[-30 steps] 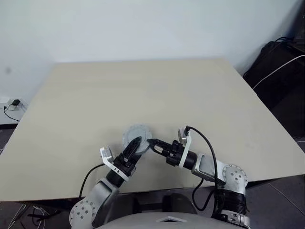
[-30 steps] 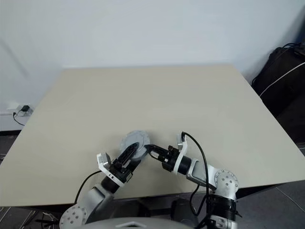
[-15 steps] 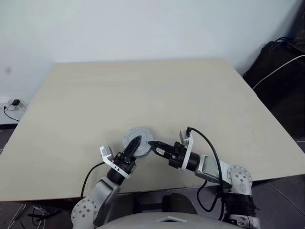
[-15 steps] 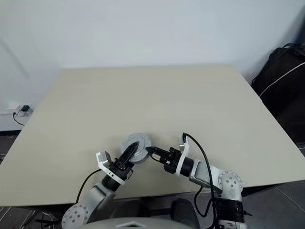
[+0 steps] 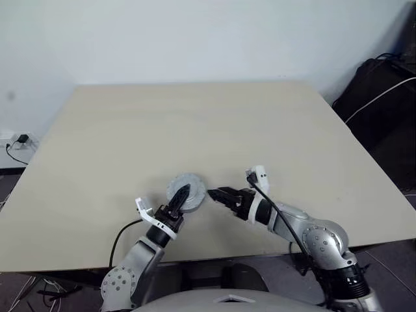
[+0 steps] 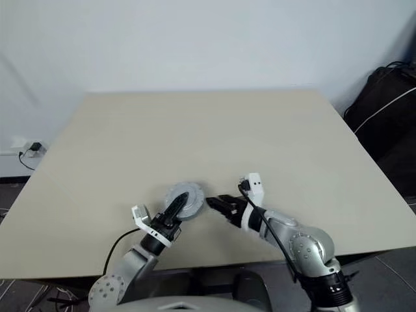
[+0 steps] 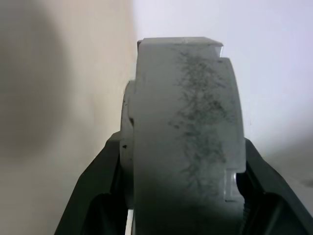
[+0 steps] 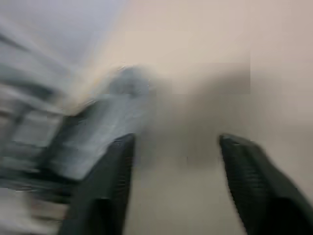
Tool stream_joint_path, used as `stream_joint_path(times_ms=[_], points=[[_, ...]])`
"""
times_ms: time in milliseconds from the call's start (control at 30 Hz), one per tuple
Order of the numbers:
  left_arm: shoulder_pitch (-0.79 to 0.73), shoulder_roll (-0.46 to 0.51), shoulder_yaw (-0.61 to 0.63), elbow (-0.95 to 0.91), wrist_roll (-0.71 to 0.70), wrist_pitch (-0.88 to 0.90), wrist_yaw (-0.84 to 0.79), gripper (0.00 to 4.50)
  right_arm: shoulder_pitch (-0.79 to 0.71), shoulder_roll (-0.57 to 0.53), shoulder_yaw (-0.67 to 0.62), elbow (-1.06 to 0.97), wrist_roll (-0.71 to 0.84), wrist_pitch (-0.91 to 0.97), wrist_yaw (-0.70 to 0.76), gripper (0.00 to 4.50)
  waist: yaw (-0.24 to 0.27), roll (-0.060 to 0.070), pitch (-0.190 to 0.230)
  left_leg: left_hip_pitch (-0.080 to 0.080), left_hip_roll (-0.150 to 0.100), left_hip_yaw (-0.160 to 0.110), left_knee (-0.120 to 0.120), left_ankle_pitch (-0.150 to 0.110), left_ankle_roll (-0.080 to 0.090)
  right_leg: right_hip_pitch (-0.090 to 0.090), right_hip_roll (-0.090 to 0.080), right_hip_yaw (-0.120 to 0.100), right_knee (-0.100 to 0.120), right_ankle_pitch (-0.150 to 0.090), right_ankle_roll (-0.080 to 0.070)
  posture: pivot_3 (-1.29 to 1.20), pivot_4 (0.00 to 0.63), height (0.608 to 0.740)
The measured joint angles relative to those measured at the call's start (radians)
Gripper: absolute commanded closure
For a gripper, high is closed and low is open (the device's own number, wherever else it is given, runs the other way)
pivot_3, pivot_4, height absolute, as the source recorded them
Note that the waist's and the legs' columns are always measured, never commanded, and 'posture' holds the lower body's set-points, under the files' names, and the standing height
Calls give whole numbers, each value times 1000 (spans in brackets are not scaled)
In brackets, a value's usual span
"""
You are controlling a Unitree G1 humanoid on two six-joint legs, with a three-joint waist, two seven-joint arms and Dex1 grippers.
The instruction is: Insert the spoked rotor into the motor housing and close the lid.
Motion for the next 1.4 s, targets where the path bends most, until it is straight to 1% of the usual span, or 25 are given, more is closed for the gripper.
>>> stream_joint_path(times_ms=[33, 67, 100, 167, 300, 433, 533, 600, 767, 933, 1067, 1200, 1300, 1333, 1367, 1400], points=[[-19, 2, 21, 9, 3, -14, 9, 2395, 21, -37, 52, 2, -128, -93, 30, 489, 1, -1, 1, 0, 0, 0, 0, 0, 0, 0, 0, 0, 0, 0, 0, 0, 0, 740], [-37, 3, 34, 13, 9, -22, 16, 2395, 37, -41, 73, 9, -187, -145, 47, 131, 1, -2, 0, 0, 0, 0, 0, 0, -1, 0, 0, 0, 1, 0, 0, 0, 0, 740], [-56, 3, 49, 14, 17, -33, 19, 2395, 54, -31, 86, 19, -236, -192, 61, 0, 1, -3, 0, 0, 1, 0, 0, 1, -2, 2, 1, 0, 1, 0, 0, 0, 0, 740], [-96, 1, 65, 19, 23, -36, 24, 2395, 87, 0, 105, 29, -323, -290, 79, 0, 0, -3, 0, 0, 1, 0, 0, 2, -3, 3, 1, 1, 2, 1, 1, 0, 0, 740], [-159, -5, 91, 61, 37, -36, 39, 2395, 126, 15, 99, 67, -443, -417, 87, 0, 1, -5, -1, 0, 1, 0, 1, 2, -3, 4, 1, 1, 2, 0, 1, 0, 0, 740], [-228, -9, 133, 131, 71, -56, 63, 2395, 164, 38, 95, 86, -497, -461, 102, 0, -1, -7, -1, 0, 1, 0, 2, 2, -4, 4, 1, 1, 2, 1, 1, 0, 0, 740], [-314, -10, 161, 208, 126, -89, 89, 2395, 179, 63, 92, 86, -521, -474, 103, 0, 1, -8, -1, 0, 1, 0, 2, 3, -5, 5, 1, 0, 3, 1, 1, 0, 0, 740], [-391, -5, 190, 283, 176, -123, 111, 2395, 182, 85, 90, 85, -538, -480, 103, 0, 2, -8, -1, 0, 1, 0, 2, 3, -5, 5, 2, 0, 3, 1, 1, 0, 0, 740], [-528, -9, 257, 437, 242, -175, 146, 2395, 187, 98, 83, 75, -567, -483, 107, 0, 3, -10, -2, 0, 0, 0, 2, 3, -5, 6, 2, 0, 3, 2, 2, 0, 0, 740], [-658, -3, 301, 604, 334, -225, 157, 2395, 193, 124, 68, 63, -614, -549, 101, 0, 0, -11, -3, 1, 0, 0, 2, 3, -5, 8, 7, 0, 3, 3, 4, 0, 0, 740], [-741, 5, 341, 726, 394, -271, 183, 2395, 200, 135, 61, 58, -620, -549, 104, 0, -6, -12, -3, 6, 1, 0, 2, 3, -5, 11, 8, 0, 2, 3, 4, 0, 0, 740], [-785, 11, 366, 812, 439, -281, 188, 2395, 209, 147, 56, 50, -624, -538, 107, 0, -7, -13, -3, 6, 1, 0, 2, 3, -5, 12, 5, 0, 3, 3, 4, 0, 0, 740], [-811, 14, 376, 838, 468, -275, 191, 1376, 210, 150, 55, 25, -625, -513, 106, 0, -5, -13, -3, 6, 1, -1, 3, 4, -6, 12, 3, 0, 3, 3, 4, 0, 0, 740], [-812, 14, 379, 838, 471, -271, 191, 1105, 211, 150, 55, 9, -625, -500, 105, 0, -6, -13, -3, 6, 1, -1, 3, 4, -6, 12, 3, 0, 3, 3, 4, 0, 0, 740], [-813, 14, 379, 834, 473, -263, 190, 709, 212, 150, 55, -8, -625, -483, 102, 0, -5, -14, -4, 7, 1, -1, 3, 4, -6, 12, 3, 0, 3, 3, 4, 0, 0, 740], [-810, 14, 378, 820, 478, -246, 190, 403, 213, 152, 56, -30, -625, -460, 99, 0, -5, -14, -6, 7, 1, -1, 3, 4, -6, 13, 3, 0, 3, 3, 4, 0, 0, 740]])
